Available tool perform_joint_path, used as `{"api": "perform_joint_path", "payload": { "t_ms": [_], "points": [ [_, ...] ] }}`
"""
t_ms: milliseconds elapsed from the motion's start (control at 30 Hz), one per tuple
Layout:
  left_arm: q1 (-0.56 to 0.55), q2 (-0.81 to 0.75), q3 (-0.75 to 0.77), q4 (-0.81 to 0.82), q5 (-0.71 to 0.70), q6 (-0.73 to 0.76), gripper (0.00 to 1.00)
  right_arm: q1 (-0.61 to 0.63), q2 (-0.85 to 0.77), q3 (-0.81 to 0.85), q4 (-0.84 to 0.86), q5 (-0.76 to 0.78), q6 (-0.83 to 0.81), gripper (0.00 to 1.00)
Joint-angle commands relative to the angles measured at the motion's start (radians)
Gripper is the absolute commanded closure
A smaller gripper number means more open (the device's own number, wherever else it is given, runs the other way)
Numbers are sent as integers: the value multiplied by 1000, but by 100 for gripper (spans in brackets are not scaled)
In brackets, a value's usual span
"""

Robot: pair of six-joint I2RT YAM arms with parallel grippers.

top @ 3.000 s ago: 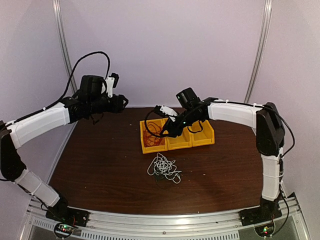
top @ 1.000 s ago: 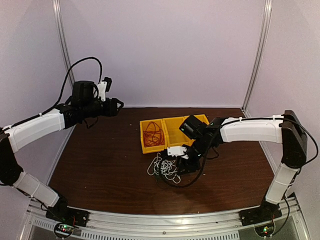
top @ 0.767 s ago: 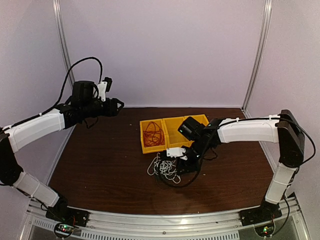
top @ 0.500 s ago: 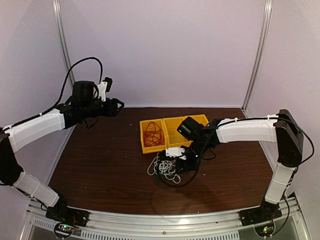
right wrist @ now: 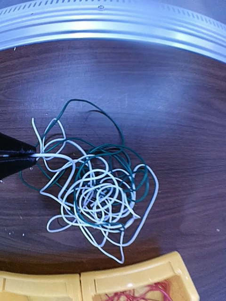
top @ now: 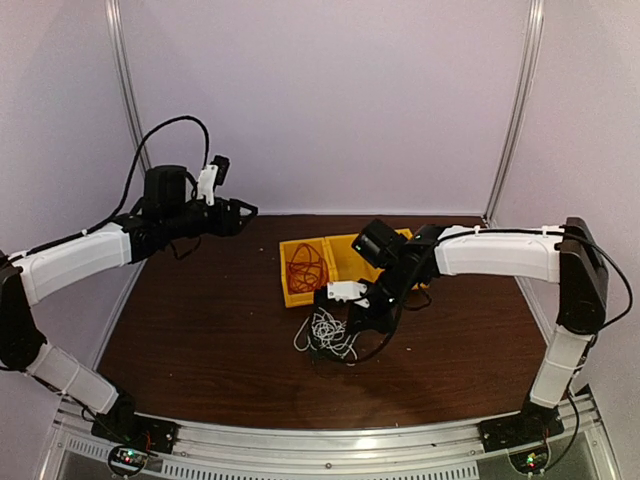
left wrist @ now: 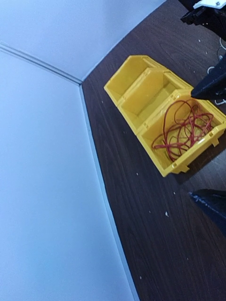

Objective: Untangle the cables
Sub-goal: Pick up one of the twisted cables from the tangled cable pile, then hold the tangled cables at the center of the board.

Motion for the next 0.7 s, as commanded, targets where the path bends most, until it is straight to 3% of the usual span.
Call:
{"api": "perform_joint_path", "payload": {
  "t_ms": [0,100,200,233,267,300,467,567,667],
  "points": [
    [-16,-57,-121,284,240,12,35,7,-136,118,-84,-47,8,100],
    [-82,-85,-143,315,221,86,34,7,-198,172,-111,-48,17,100],
    [-226,-162,-207,379,110,197,29,6,-256,205,-94,-40,45,100],
    [-275,-191,-236,415,59,217,20,6,-270,215,-86,-40,54,100],
    [-320,-220,-265,451,-37,217,4,6,-280,224,-79,-44,62,100],
    [-358,-247,-296,481,-94,211,3,5,-285,240,-76,-46,67,100],
    [-449,-328,-478,673,-149,138,2,6,-275,312,-93,-84,77,100],
    [-533,-235,-474,731,-163,114,2,6,-264,352,-103,-98,78,100],
    [-598,-121,-431,775,-272,136,9,6,-257,371,-106,-96,77,100]
  ]
}}
